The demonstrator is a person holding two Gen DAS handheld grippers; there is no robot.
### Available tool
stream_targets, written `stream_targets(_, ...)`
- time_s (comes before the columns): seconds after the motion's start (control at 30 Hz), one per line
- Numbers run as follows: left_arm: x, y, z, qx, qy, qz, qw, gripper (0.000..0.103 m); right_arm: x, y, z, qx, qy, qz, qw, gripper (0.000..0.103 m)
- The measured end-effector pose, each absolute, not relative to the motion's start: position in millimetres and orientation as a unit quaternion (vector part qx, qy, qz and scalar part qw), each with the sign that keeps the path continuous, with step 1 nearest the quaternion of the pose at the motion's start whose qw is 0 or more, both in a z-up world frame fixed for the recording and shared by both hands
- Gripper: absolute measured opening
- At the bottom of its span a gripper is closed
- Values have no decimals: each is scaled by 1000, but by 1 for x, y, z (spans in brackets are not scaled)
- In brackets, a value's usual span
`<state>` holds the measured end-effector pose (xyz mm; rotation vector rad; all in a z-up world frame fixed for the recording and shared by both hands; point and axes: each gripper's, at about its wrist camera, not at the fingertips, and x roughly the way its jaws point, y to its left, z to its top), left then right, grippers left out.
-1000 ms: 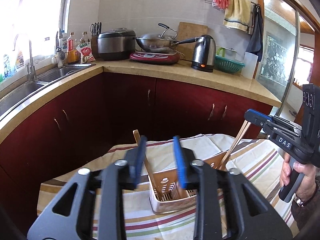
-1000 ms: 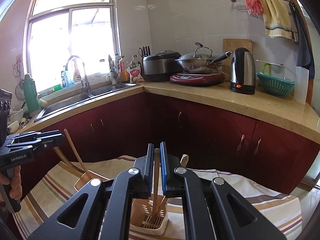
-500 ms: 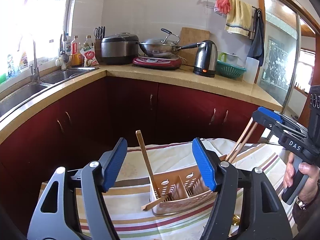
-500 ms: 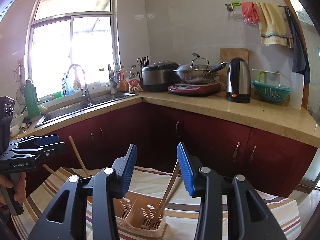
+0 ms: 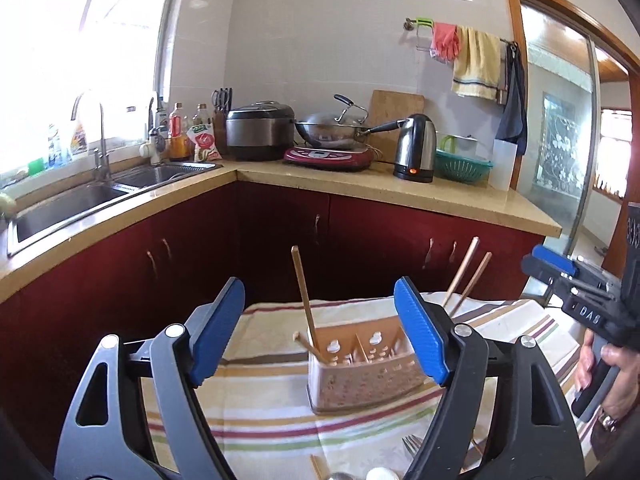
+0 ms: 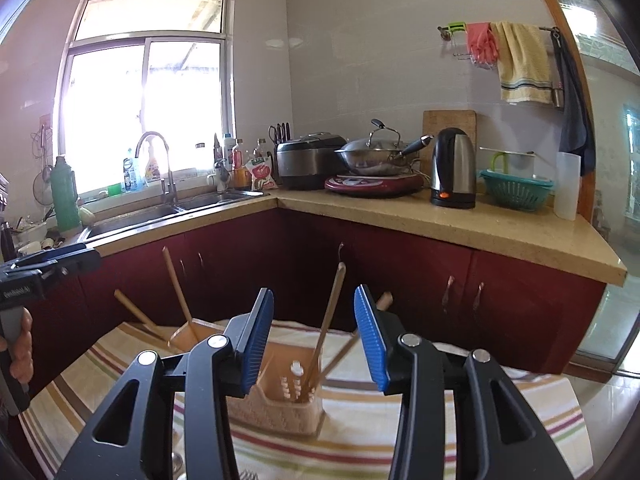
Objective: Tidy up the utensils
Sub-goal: 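Move both open tools back down toward the last chopsticks on the cloth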
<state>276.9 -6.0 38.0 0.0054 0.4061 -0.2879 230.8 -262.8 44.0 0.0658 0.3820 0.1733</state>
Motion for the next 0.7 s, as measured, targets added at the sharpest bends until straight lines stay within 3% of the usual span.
stream_targets(0.7, 135, 28, -86, -28, 249, -34, 967, 76, 57, -247, -70, 26, 212, 52, 976, 43)
